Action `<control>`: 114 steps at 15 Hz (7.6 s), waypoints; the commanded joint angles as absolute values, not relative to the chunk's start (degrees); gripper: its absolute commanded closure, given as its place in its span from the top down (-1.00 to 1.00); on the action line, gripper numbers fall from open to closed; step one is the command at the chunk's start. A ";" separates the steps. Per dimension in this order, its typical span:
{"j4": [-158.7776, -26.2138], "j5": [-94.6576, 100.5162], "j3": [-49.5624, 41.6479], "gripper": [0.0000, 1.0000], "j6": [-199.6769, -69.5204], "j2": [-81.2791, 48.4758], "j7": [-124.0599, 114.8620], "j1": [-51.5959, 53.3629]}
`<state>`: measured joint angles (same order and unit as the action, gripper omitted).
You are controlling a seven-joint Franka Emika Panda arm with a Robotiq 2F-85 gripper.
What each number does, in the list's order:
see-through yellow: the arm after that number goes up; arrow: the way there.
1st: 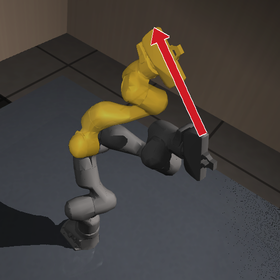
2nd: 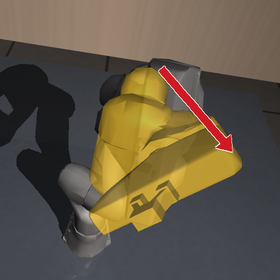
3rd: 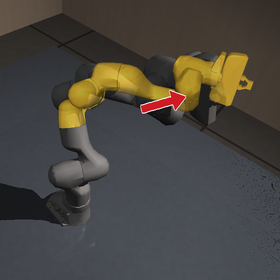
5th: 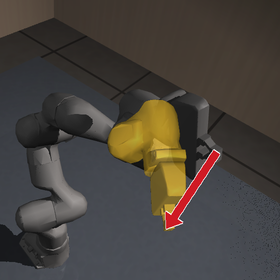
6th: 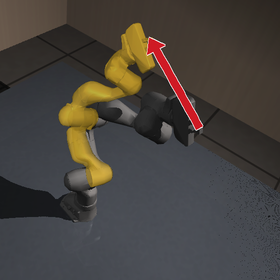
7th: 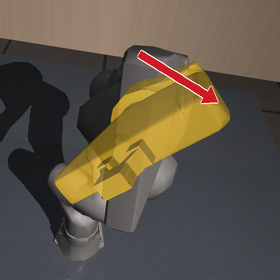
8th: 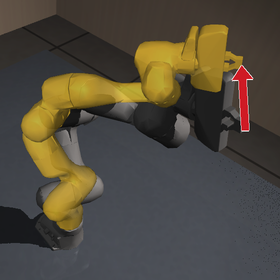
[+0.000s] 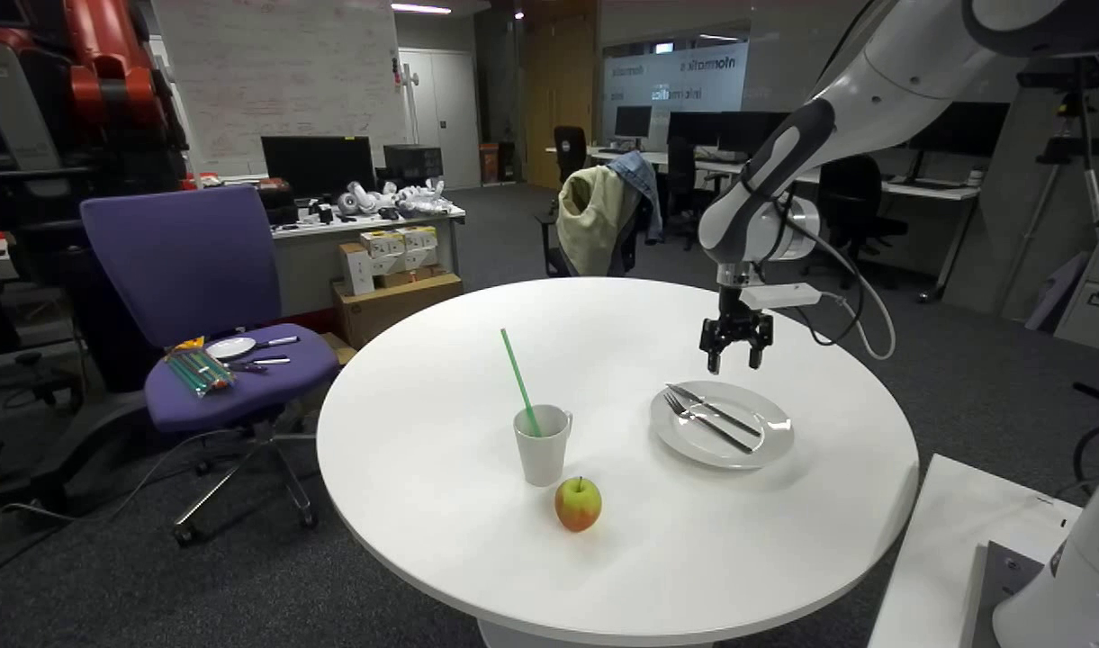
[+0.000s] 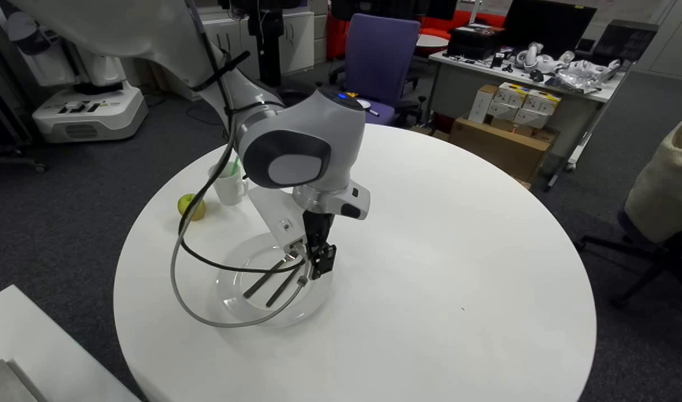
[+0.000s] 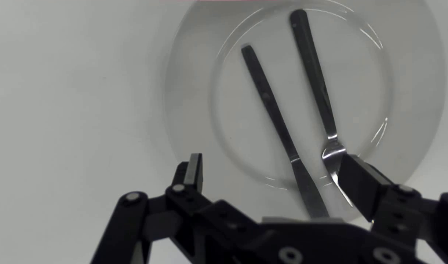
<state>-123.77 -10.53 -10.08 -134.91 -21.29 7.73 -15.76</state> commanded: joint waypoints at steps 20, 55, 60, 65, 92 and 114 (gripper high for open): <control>-107.75 -28.43 -13.09 1.00 -133.28 -37.31 -29.08 -21.12; -112.17 -21.72 -14.92 1.00 -134.21 -38.84 -30.33 -14.21; -112.47 -21.99 -14.53 1.00 -134.03 -38.46 -29.42 -14.51; -113.51 -21.40 -14.24 1.00 -134.69 -38.10 -28.28 -13.49; -129.53 -3.54 -14.30 1.00 -143.46 -17.65 -3.44 -11.88; -132.32 3.92 -10.01 1.00 -136.79 -13.49 17.32 -11.20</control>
<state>-132.15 2.18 -10.59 -135.72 -14.24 19.05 -11.26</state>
